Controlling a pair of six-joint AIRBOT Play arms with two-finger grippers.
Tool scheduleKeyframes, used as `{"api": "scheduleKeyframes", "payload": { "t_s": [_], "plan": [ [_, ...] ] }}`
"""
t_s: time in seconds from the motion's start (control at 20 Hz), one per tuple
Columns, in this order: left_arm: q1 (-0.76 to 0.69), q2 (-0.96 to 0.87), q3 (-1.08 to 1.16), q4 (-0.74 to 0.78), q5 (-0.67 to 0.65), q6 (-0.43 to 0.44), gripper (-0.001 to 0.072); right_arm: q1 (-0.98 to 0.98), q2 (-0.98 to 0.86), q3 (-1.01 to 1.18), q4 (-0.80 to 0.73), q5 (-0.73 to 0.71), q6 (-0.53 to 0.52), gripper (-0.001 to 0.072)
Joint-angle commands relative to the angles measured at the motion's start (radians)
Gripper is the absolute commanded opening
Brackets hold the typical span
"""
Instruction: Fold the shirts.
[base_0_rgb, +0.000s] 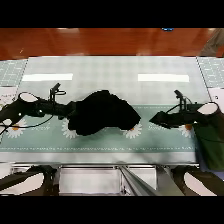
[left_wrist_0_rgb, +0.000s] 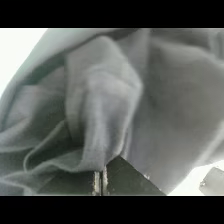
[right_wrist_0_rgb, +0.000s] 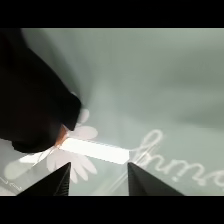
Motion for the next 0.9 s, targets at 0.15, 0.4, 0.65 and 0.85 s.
{"api": "scheduleKeyframes", "payload": {
  "t_s": [0.15,0.4,0.65,0.85],
  "plan": [
    [0.003,-0.004,0.051,0.003,-0.023,0.002,0.0016,0.092,-0.128,0.000,0.219,-0.056,-0.117,0.0409],
    [0.003,-0.004,0.051,0.002,-0.023,0.002,0.0016,0.187,-0.251,0.020,0.410,-0.121,-0.232,0.0409],
    [0.005,-0.003,0.052,0.002,0.006,0.002,0.0016,0.249,-0.365,0.152,0.415,-0.134,-0.238,0.0229],
    [0.082,0.011,0.152,-0.038,-0.039,-0.002,0.0016,0.214,-0.344,0.377,0.296,0.043,-0.232,0.0027]
  ]
}}
